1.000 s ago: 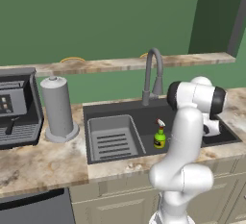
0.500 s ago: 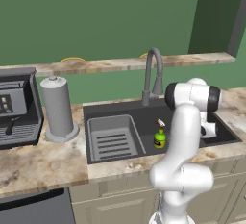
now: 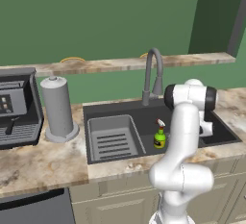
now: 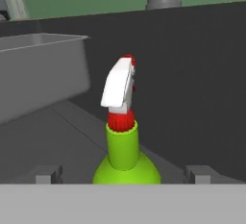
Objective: Pick up the spray and sponge from the sink, and place them back in the cabinet, and close the cabinet doors.
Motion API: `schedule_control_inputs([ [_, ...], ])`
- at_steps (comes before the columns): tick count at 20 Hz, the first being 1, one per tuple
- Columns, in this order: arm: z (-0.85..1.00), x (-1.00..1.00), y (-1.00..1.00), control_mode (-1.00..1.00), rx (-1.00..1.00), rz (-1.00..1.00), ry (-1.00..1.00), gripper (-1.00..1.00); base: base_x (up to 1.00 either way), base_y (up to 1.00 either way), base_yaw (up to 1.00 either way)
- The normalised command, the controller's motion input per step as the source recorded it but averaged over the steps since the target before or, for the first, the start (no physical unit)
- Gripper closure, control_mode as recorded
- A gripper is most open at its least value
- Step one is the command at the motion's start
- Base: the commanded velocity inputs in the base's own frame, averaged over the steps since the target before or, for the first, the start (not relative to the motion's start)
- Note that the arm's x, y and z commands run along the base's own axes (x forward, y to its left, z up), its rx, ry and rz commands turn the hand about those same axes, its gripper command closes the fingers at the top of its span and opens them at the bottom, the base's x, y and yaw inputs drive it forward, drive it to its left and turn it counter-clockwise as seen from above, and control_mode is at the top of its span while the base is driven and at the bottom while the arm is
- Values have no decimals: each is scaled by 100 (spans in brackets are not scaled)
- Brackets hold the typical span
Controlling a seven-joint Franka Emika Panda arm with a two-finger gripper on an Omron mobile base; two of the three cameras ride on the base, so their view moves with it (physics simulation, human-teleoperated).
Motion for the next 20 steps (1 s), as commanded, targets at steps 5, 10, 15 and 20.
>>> schedule_control_inputs([
  [5,-13,23,0,-100,0,4,0,-100,0,0,0],
  [10,-13,17,0,-100,0,5,0,-100,0,0,0],
  [15,-7,5,0,-100,0,5,0,-100,0,0,0],
  [20,0,0,0,-100,0,5,0,-100,0,0,0],
])
